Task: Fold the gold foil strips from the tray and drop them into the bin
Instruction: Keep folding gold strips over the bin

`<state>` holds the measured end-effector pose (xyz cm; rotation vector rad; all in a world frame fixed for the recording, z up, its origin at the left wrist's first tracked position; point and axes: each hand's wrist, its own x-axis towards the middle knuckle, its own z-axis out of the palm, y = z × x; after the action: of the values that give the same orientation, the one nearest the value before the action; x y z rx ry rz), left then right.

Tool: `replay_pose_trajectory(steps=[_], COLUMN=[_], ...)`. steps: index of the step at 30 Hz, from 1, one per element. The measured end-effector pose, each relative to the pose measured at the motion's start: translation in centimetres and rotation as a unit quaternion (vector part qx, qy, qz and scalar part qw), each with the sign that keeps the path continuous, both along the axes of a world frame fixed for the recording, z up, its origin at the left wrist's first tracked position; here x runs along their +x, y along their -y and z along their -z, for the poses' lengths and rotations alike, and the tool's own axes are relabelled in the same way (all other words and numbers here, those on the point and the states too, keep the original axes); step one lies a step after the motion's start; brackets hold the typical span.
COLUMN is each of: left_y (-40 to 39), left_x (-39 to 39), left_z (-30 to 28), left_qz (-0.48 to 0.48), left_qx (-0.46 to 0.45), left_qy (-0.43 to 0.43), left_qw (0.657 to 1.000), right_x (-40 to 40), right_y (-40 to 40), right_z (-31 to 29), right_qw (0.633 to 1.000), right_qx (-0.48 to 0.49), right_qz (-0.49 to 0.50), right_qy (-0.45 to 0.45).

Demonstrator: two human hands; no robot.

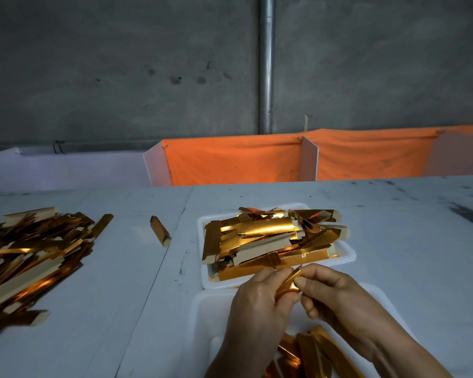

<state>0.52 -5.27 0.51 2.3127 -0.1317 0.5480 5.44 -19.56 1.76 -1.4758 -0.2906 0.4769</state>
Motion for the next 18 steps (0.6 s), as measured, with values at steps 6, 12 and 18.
replay_pose_trajectory(steps=[6, 12, 18], left_y=[-0.21, -0.05, 0.33], left_x=[-0.26, -0.23, 0.18], left_z=[-0.67, -0.64, -0.34], left_qz=[0.005, -0.035, -0.072], left_qx=[-0.093, -0.122, -0.025], left_qy=[-0.055, -0.087, -0.052], left_qw=[0.994, 0.988, 0.996], right_x=[0.07, -0.14, -0.42], right_y=[0.09, -0.21, -0.52], right_z=[0.02, 0.03, 0.21], right_qw=[0.999, 0.994, 0.985], right_qx=[-0.021, -0.082, -0.126], right_qz=[0.019, 0.024, 0.027], right_qy=[0.018, 0.073, 0.119])
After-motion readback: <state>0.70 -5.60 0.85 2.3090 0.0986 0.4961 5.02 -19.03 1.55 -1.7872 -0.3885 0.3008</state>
